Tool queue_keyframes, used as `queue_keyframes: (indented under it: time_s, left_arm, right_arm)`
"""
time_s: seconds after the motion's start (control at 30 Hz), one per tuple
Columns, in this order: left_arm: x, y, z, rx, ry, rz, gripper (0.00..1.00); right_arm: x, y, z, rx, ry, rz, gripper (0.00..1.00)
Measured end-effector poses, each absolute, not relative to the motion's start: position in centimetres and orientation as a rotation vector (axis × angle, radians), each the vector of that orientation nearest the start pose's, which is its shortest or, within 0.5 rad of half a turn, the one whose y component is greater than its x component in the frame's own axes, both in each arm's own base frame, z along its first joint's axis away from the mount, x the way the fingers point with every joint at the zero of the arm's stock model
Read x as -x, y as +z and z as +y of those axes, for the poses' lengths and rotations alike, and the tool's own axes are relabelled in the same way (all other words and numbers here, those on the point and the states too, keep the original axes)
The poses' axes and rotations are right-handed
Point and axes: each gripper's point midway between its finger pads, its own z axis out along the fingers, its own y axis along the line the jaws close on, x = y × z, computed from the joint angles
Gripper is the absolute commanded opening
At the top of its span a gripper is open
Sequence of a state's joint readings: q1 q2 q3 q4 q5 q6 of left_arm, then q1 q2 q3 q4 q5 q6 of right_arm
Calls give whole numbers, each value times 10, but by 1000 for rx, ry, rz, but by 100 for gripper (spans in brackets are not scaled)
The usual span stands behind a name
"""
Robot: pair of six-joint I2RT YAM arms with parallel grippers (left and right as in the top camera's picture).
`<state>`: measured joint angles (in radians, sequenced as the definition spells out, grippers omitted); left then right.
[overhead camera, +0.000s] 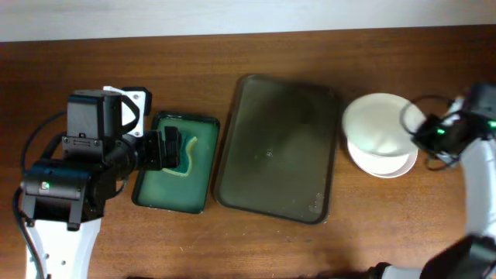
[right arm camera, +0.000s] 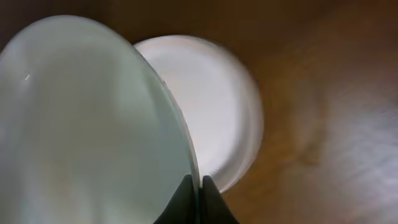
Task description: Clean dirty plates on tray and stack at the side
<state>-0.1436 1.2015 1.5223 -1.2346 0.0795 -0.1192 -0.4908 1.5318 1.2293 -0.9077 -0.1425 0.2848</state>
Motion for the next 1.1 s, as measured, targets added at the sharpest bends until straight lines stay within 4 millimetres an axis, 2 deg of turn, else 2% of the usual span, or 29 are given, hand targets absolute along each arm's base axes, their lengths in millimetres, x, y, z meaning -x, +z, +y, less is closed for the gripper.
queue_keyframes:
  time_s: [0.07, 0.1, 0.13, 0.17, 0.2, 0.27, 0.3, 0.33, 0.37, 0.4, 0.47, 0.5, 0.53, 0.63, 0.67, 0.73, 0.8, 0.9, 0.93, 1.0, 1.03, 1.07, 1.1]
  left_arm:
    - [-283, 300, -55, -64, -209, 2490, 99]
    - [-283, 300, -55, -64, -209, 2491, 100]
    - [-283, 300, -55, -64, -210, 2491, 99]
    - [-283, 300, -55, -64, -210, 2491, 99]
    - [-283, 300, -55, -64, -209, 2491, 99]
    - [-283, 300, -55, -64, -209, 2491, 99]
    - [-283, 300, -55, -64, -209, 2491, 99]
    - [-283, 300, -55, -64, -210, 2491, 99]
    - [-283, 300, -55, -64, -209, 2492, 99]
    - [-283, 300, -55, -64, -209, 2492, 99]
    - [-283, 299, -55, -64, -210, 2494, 99]
    - [-283, 299, -55, -64, -209, 2493, 99]
    - [-283, 299, -55, -64, -209, 2494, 99]
    - [-283, 299, -55, -64, -209, 2494, 99]
    - [-283, 299, -55, -64, -209, 2494, 99]
    - [-283, 299, -55, -64, -209, 2495, 99]
    - [-283, 299, -55, -64, -209, 2494, 99]
    - [-283, 299, -55, -64, -209, 2494, 100]
    - [-282, 299, -55, -64, -210, 2496, 100]
    - [-282, 299, -55, -65, -211, 2497, 99]
    - [-283, 299, -55, -64, -209, 2496, 99]
    - [-282, 299, -55, -64, -210, 2498, 99]
    - [-283, 299, -55, -64, -209, 2495, 99]
  right_arm:
    - [-311, 99, -172, -1166, 184, 2586, 6]
    - [-308, 82, -176, -1216, 222, 2611, 31]
    - [-308, 70, -173, -1235, 267, 2636, 48]
    - [-310, 60, -166, -1222, 323, 2664, 48]
    - [-315, 59, -158, -1180, 368, 2679, 48]
    - [-316, 65, -134, -1097, 436, 2742, 51]
    - [-318, 75, -117, -1028, 461, 2773, 52]
    - [-322, 95, -99, -936, 471, 2779, 54]
    - [-326, 126, -75, -807, 484, 2758, 58]
    - [-330, 166, -43, -622, 490, 2694, 99]
    - [-319, 255, 37, -186, 536, 2478, 98]
    - [-307, 285, 70, -19, 574, 2384, 98]
    - [-280, 327, 116, 205, 652, 2236, 98]
    - [-224, 352, 172, 492, 779, 2132, 98]
    - [-215, 353, 179, 535, 792, 2125, 98]
    - [-216, 352, 176, 525, 739, 2124, 98]
    - [-223, 354, 163, 505, 624, 2101, 98]
    - [-235, 356, 131, 419, 432, 1965, 98]
    - [-238, 343, 111, 353, 374, 1928, 98]
    - [-235, 292, 80, 247, 318, 1916, 98]
    - [-233, 277, 75, 232, 316, 1916, 98]
    - [-229, 250, 65, 198, 305, 1885, 98]
    - [-226, 232, 61, 183, 300, 1872, 98]
